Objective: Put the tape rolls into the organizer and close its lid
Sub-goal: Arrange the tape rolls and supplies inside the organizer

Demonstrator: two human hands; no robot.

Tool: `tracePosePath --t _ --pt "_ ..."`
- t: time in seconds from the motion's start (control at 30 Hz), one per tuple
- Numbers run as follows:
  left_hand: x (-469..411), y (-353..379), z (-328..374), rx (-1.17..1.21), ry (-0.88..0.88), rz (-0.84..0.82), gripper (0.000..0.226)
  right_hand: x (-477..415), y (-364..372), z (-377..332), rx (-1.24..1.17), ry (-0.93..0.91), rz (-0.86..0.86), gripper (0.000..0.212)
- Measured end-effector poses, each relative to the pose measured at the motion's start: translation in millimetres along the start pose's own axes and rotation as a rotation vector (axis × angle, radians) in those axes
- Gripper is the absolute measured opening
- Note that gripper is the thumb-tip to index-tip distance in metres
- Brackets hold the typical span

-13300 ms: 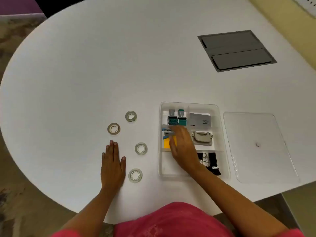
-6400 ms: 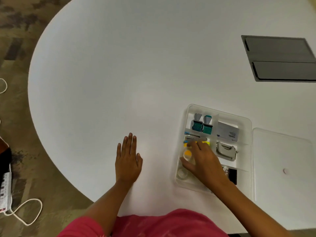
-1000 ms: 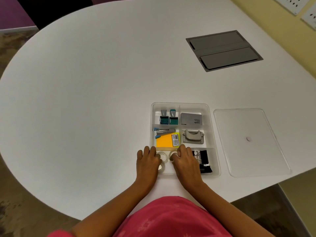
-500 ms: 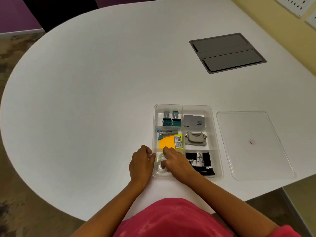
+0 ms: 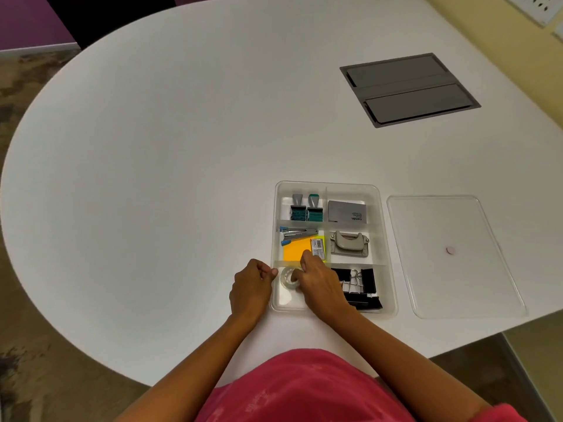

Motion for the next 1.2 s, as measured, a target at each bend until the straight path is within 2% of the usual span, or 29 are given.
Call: tracePosePath --t 0.53,0.83,1.0,1.2 --pt "-0.6 -0.1 4.6 -0.074 -0.044 -0.022 0.028 -1.3 -0.8 -13.1 0.174 0.053 -0.023 0.033" --pt "-2.2 -2.4 5.6 -0.096 -0.049 -0.046 0.029 0.1 1.2 -11.6 0.158 0.105 -0.004 0.029" --pt "-1.3 -2.2 5.8 -0.094 -0.051 -0.039 0.027 7.2 -7.7 -8.9 0.083 0.098 -0.048 0.049" --pt "-2.0 -3.4 7.4 -0.104 -0.057 -0.043 0.028 0.5 1.5 -9.6 0.133 0.103 0.002 0.029"
Point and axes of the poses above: each hand's wrist, its own x-axis away from the middle knuckle, its own y-axis out of the palm, z = x × y, the point moved 1 cm from there along -x, towards the middle knuckle, and after that the axes turned 7 degrees about y, right-handed, at the moved point
